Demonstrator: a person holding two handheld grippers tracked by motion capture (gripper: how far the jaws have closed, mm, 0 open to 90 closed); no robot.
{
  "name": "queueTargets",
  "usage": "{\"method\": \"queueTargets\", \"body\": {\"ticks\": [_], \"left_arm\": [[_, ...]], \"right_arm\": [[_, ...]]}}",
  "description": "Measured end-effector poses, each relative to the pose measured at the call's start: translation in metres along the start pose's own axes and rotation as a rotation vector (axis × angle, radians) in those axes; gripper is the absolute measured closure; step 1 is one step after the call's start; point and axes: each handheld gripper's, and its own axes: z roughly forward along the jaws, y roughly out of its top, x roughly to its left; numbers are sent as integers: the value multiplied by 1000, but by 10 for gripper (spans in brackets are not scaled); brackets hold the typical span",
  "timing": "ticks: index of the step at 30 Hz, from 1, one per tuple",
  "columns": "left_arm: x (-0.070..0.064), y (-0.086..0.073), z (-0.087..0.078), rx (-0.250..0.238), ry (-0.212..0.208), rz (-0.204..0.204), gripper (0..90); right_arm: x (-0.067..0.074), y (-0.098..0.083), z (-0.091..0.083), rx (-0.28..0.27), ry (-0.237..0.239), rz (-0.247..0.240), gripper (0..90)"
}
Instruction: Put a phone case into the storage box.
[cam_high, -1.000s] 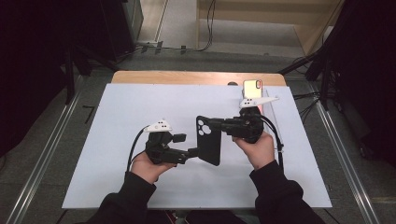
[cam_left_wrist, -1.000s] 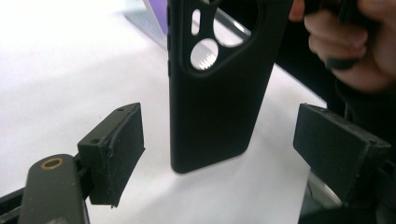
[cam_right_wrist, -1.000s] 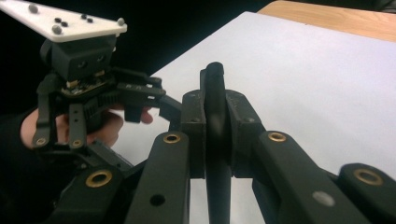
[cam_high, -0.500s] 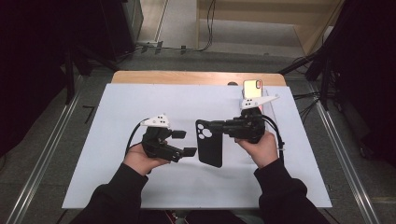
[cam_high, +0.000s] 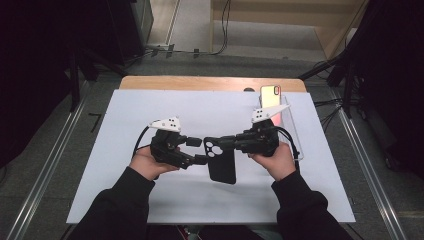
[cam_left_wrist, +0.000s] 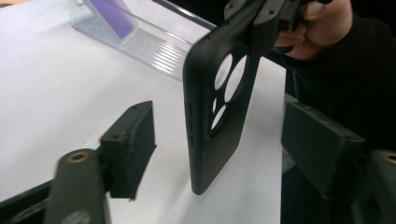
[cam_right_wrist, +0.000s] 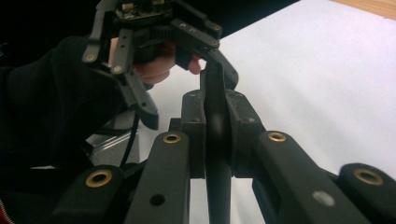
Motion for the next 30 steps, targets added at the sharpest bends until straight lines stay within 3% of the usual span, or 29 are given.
{"method": "queueTargets", "body": {"ticks": [10, 15, 19, 22, 30], "left_arm": [[1, 4, -2, 7, -45, -5, 370], [-1, 3, 1, 16, -63, 3, 478], [-3, 3, 2, 13, -76, 35, 605], [-4, 1, 2, 16, -71, 81, 658], [-6, 4, -1, 8, -97, 84, 764]], "right_arm": [[3, 0, 9, 28, 46, -21, 774], [5, 0, 13, 42, 67, -27, 774], [5, 0, 17, 47, 88, -35, 774], [4, -1, 18, 47, 107, -34, 774], [-1, -2, 15, 19, 133, -21, 728]]}}
